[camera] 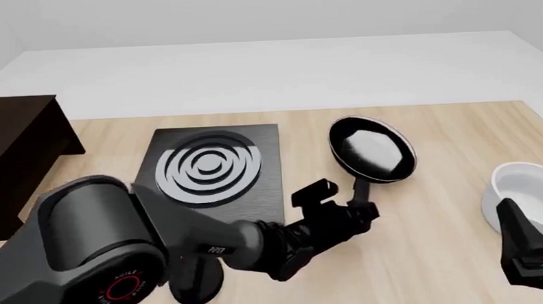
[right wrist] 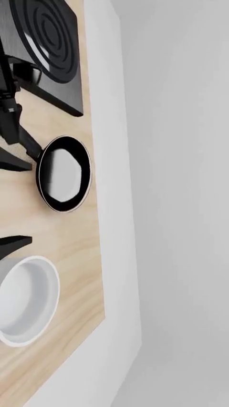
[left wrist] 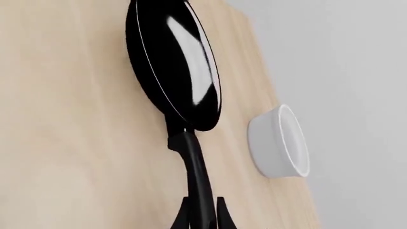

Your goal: Put the frying pan on top of the cabinet.

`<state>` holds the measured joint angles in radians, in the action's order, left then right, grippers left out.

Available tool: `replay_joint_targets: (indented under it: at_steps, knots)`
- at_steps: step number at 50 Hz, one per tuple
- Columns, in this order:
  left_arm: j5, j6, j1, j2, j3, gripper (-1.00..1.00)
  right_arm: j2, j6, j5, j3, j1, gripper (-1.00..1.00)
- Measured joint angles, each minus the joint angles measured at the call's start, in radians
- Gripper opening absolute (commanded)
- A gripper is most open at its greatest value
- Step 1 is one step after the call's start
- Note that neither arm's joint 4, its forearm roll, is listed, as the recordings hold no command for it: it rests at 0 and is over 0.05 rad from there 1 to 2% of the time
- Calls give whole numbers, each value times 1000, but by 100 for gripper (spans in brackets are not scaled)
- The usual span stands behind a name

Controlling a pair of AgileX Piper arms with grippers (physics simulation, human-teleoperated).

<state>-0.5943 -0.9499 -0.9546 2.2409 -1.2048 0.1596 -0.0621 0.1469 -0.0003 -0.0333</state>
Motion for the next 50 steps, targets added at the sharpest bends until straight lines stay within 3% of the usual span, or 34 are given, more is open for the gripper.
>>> replay_joint_targets:
  at_steps: [40,50]
  knots:
    - [-30,94,68,-358,256,-100,-22,11,-27,-4,4,100]
    - [-28,98,118,-465,317,-100,-31,13,-36,-5,5,100]
